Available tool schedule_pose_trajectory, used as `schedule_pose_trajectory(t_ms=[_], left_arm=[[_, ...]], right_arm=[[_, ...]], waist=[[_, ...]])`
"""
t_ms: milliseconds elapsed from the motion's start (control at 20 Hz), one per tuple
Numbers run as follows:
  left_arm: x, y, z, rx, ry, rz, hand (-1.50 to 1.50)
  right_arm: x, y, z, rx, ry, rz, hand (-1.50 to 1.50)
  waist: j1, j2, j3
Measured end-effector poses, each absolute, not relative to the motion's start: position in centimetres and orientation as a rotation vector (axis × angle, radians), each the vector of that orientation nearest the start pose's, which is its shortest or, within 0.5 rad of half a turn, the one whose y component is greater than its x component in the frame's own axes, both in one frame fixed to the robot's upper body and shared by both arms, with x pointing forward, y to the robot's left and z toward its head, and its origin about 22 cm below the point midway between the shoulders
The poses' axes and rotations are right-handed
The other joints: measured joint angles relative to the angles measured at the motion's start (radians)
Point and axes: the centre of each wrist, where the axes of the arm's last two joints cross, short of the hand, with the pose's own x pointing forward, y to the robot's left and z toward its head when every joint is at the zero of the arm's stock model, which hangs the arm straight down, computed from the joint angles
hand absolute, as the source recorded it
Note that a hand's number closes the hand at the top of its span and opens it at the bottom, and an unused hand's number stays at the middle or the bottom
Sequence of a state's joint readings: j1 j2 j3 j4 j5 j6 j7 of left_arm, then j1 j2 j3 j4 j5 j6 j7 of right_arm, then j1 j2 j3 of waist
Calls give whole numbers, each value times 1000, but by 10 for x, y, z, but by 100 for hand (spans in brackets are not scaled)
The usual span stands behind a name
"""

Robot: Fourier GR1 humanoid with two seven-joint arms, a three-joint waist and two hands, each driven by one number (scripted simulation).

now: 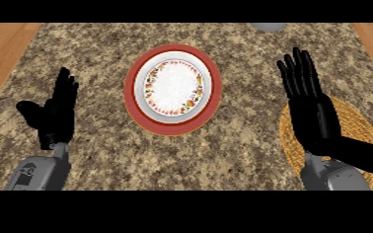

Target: Pick the tomato from the placemat and place it in the plate

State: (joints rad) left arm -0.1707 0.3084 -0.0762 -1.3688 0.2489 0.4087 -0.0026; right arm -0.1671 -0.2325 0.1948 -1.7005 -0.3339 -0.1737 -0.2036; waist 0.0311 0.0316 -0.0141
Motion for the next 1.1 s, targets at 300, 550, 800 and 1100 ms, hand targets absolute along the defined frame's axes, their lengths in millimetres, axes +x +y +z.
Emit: schedule_pose_trajectory(t_ms=[300,550,800,1100], left_arm=[[268,287,-1,325,-1408,76,0],[261,279,-12,297,-1349,37,0],[254,267,-19,258,-1311,9,0],[250,251,-17,241,-1297,-22,0]], right_arm=[[280,-286,76,204,-1842,32,150],[273,-353,100,-412,-1789,483,150],[254,-366,34,-401,-1812,162,-150],[233,-394,-12,-244,-1859,254,-150]], waist=[[-21,-24,12],[-53,-22,1],[-47,-26,17],[-27,-27,18]])
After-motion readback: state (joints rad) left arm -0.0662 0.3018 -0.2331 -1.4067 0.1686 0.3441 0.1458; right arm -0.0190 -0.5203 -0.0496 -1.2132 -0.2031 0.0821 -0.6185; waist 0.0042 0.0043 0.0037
